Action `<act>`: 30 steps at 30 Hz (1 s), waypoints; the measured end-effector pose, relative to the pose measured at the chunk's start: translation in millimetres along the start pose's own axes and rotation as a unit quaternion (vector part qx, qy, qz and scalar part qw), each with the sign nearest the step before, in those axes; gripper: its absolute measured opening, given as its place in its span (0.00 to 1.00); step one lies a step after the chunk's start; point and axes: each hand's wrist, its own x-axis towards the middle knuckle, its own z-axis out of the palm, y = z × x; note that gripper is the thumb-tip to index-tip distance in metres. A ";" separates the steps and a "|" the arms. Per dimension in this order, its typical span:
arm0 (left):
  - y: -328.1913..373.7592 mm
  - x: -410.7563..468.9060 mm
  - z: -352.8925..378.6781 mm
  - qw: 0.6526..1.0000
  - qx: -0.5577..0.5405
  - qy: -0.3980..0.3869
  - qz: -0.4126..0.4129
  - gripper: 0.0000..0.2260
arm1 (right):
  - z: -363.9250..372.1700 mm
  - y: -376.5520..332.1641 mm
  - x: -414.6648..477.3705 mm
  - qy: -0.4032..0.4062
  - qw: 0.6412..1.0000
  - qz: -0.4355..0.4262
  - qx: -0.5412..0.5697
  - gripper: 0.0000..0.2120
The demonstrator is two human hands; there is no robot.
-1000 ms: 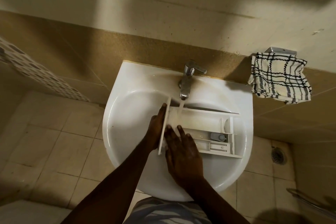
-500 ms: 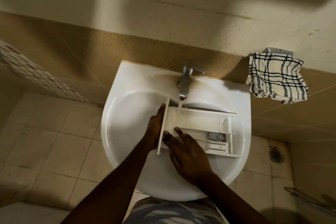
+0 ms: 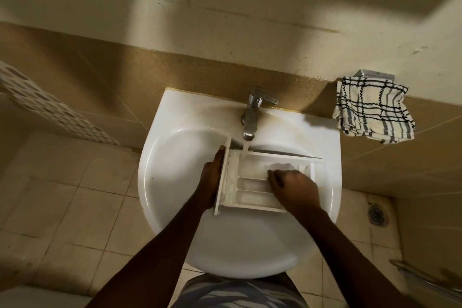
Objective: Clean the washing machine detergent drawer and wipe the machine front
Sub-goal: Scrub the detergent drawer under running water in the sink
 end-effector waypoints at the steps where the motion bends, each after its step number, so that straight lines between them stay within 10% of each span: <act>1: 0.4 -0.7 0.1 1.000 0.002 0.001 0.002 0.45 | -2.8 6.9 1.5 -0.018 1.000 0.026 0.000 0.22; 9: 1.3 -9.2 -4.1 0.999 -0.020 0.032 0.025 0.32 | 14.3 -69.1 -11.4 -0.025 0.988 -0.116 0.100 0.17; 16: 16.0 -18.6 -19.9 0.996 -0.015 0.035 0.083 0.26 | -1.8 -27.7 7.5 0.177 0.981 0.021 0.082 0.14; 30: 42.5 -15.5 -29.3 0.957 0.145 0.031 0.251 0.21 | -14.5 -87.2 25.9 0.062 0.975 -0.111 0.183 0.26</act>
